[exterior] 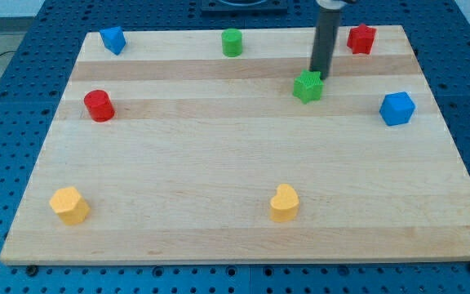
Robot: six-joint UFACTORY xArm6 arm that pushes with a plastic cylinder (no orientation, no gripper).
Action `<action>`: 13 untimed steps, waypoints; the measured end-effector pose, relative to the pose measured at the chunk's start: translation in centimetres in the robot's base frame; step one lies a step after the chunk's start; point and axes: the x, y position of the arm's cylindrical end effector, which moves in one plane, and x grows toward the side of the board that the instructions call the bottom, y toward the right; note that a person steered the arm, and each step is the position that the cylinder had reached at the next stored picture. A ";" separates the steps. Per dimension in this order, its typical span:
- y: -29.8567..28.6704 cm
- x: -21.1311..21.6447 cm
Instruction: Move the green star towards the bottom right
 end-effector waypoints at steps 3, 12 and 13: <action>-1.9 4.0; -7.9 8.4; -8.3 10.3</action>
